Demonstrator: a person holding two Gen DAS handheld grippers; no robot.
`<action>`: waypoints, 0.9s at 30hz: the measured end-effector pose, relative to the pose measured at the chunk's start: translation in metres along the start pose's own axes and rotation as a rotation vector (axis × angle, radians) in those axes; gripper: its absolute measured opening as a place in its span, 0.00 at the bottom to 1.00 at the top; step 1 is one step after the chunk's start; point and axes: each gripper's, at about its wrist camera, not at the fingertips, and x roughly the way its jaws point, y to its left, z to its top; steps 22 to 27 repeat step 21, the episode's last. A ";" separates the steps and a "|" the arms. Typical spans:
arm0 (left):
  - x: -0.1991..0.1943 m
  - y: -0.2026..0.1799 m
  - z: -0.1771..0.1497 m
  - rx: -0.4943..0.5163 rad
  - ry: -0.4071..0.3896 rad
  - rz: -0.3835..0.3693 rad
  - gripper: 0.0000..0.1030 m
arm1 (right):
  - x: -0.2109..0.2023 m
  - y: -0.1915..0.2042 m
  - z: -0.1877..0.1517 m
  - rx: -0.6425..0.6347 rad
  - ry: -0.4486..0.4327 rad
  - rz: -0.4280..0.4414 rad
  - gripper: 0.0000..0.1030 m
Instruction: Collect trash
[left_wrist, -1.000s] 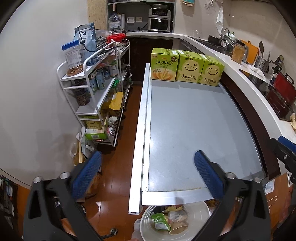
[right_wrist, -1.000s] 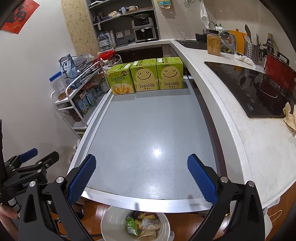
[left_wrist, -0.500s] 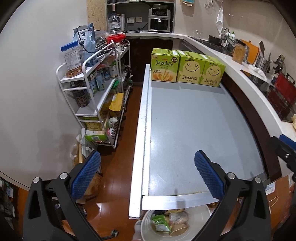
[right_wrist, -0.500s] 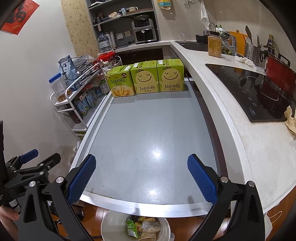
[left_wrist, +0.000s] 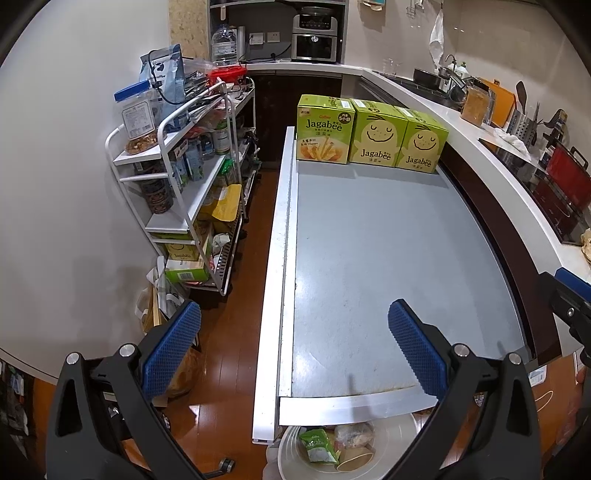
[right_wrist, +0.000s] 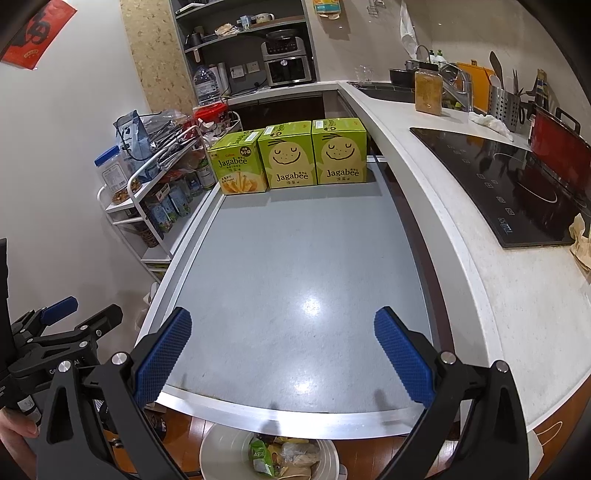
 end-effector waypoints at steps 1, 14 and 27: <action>0.000 0.000 0.000 0.001 -0.001 0.001 0.99 | 0.000 0.000 0.000 -0.001 0.000 0.000 0.95; 0.000 -0.003 0.008 -0.006 -0.026 -0.009 0.99 | 0.003 0.000 0.004 -0.003 -0.003 0.000 0.95; 0.004 -0.006 0.006 0.018 0.021 -0.049 0.99 | -0.006 -0.038 0.033 -0.016 -0.063 -0.143 0.95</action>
